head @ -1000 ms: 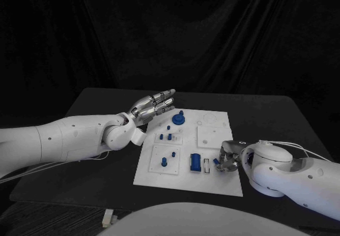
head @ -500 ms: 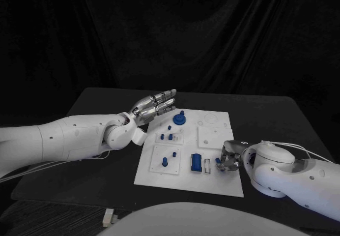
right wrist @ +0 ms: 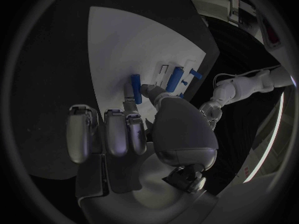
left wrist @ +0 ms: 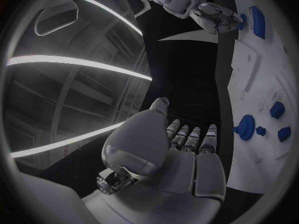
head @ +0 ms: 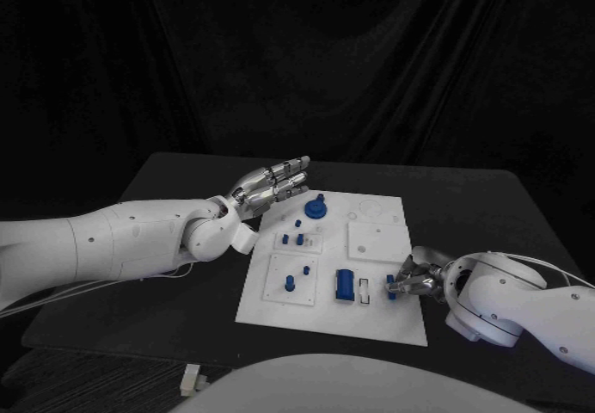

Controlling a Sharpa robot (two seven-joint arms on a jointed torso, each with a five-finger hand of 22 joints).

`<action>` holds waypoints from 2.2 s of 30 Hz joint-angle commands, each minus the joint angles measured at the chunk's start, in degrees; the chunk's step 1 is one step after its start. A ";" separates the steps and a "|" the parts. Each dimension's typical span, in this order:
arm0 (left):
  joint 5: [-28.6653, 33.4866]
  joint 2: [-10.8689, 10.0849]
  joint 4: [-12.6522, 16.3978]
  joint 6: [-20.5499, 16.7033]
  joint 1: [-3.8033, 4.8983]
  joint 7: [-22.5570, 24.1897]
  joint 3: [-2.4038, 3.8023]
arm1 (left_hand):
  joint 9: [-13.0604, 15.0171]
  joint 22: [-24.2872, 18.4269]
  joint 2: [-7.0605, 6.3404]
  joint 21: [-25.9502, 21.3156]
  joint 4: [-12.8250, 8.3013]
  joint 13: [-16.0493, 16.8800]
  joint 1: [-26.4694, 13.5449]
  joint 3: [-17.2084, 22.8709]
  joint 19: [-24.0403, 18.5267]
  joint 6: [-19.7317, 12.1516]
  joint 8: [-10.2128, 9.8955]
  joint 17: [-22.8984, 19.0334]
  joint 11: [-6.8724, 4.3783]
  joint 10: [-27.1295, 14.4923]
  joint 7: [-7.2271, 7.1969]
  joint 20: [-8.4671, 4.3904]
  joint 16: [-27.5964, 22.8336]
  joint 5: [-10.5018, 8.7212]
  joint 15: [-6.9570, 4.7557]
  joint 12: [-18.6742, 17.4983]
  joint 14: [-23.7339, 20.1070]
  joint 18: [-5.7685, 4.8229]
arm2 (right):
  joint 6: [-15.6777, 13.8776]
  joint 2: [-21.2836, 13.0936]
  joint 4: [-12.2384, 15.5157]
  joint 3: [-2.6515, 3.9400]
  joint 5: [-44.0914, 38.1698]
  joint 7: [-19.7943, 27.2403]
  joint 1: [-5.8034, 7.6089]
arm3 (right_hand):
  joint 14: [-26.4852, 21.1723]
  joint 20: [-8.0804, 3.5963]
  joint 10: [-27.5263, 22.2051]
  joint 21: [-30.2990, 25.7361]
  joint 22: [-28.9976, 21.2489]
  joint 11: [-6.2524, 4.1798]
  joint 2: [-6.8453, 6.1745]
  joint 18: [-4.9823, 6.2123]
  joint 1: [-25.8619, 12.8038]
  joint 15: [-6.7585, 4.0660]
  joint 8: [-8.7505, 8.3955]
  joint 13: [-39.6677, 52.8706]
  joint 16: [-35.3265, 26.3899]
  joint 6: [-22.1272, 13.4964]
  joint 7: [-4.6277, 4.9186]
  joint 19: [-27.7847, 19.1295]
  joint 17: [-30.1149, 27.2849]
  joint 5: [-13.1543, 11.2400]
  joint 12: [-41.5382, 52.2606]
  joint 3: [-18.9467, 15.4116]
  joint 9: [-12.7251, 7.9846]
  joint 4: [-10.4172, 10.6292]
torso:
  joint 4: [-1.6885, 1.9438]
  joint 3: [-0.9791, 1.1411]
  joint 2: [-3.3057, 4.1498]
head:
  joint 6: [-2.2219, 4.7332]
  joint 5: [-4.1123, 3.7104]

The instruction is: Assemble the parts on the task board

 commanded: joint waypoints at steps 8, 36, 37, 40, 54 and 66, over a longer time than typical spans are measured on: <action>0.05 0.10 0.02 0.64 -0.08 0.42 0.05 | 0.08 0.03 0.36 0.26 0.04 0.06 -0.37 0.35 0.15 0.23 0.10 -0.06 0.33 0.08 0.57 0.23 -0.21 0.37 0.06 0.38 -0.02 0.52 | -4.71 -0.40 0.94 -0.32 16.53 0.58 0.20 | 3.05 -0.57 6.18 0.38 13.01 -0.42 0.26 0.21 -0.19 -0.42 0.27 15.08 0.05 0.50 -0.19 3.32 0.15 0.20 0.15 7.65 0.24 -7.82 | 0.01 0.01 0.09 | -0.01 -0.15; 0.05 0.30 -0.08 0.93 -0.09 -0.14 0.05 | 0.08 0.02 0.32 0.26 0.02 0.05 -0.41 0.41 0.15 0.30 0.11 -0.06 0.25 0.07 0.84 0.21 -0.21 0.34 -0.03 0.39 -0.02 0.52 | -2.08 2.64 0.25 -0.32 16.31 1.42 0.24 | 3.04 -0.59 6.18 0.39 13.01 -0.33 0.56 0.21 -0.43 -0.37 -0.12 15.08 0.04 0.19 -0.09 3.33 0.08 -0.53 0.15 7.33 -0.23 -7.66 | 0.01 -0.01 0.02 | -0.01 0.04; 0.05 0.30 -0.08 0.95 -0.09 -0.16 0.05 | 0.08 0.02 0.32 0.26 0.02 0.05 -0.41 0.41 0.15 0.30 0.11 -0.06 0.25 0.07 0.84 0.21 -0.21 0.34 -0.03 0.39 -0.02 0.52 | -1.95 2.71 0.24 -0.32 16.23 1.37 0.24 | 3.04 -0.59 6.18 0.39 13.01 -0.33 0.56 0.21 -0.43 -0.37 -0.12 15.08 0.04 0.19 -0.09 3.33 0.08 -0.53 0.15 7.33 -0.23 -7.66 | 0.01 -0.02 0.03 | -0.01 0.06; 0.05 0.32 -0.09 1.01 -0.09 -0.22 0.05 | 0.08 0.02 0.32 0.26 0.02 0.05 -0.41 0.41 0.15 0.30 0.11 -0.06 0.25 0.07 0.84 0.21 -0.21 0.34 -0.03 0.39 -0.02 0.52 | -1.49 2.98 0.11 -0.32 16.07 1.22 0.24 | 3.05 -0.59 6.18 0.36 13.00 -0.34 0.54 0.22 -0.54 -0.37 -0.09 15.08 0.05 0.27 -0.10 3.32 0.10 -0.75 0.15 7.15 -0.25 -7.59 | 0.01 -0.01 0.07 | -0.01 -0.01; 0.05 0.43 -0.24 1.26 -0.11 -0.53 0.05 | 0.09 0.01 0.30 0.26 0.02 0.05 -0.45 0.46 0.15 0.34 0.12 -0.06 0.18 0.06 1.01 0.21 -0.21 0.32 -0.05 0.40 -0.02 0.52 | -0.29 3.86 -0.74 -0.31 15.92 0.58 0.25 | 3.06 -0.57 6.18 0.39 13.00 -0.33 0.81 0.21 -0.95 -0.35 -0.16 15.08 0.08 0.24 -0.11 3.32 0.15 -1.22 0.15 6.70 -0.39 -7.16 | -0.02 0.00 0.04 | -0.01 0.35; 0.05 0.50 -0.39 1.47 -0.16 -0.72 0.05 | 0.09 0.02 0.30 0.27 0.01 0.05 -0.46 0.49 0.16 0.36 0.12 -0.06 0.17 0.06 1.06 0.21 -0.21 0.32 -0.05 0.43 -0.02 0.52 | -0.05 4.23 -1.25 -0.30 15.92 0.30 0.28 | 3.05 -0.68 6.18 0.27 12.96 -0.55 1.46 0.24 -2.00 -0.52 -0.12 15.08 0.09 0.20 -0.41 3.27 0.11 -4.58 0.15 4.14 -0.55 -5.61 | -0.03 0.00 0.04 | -0.01 0.28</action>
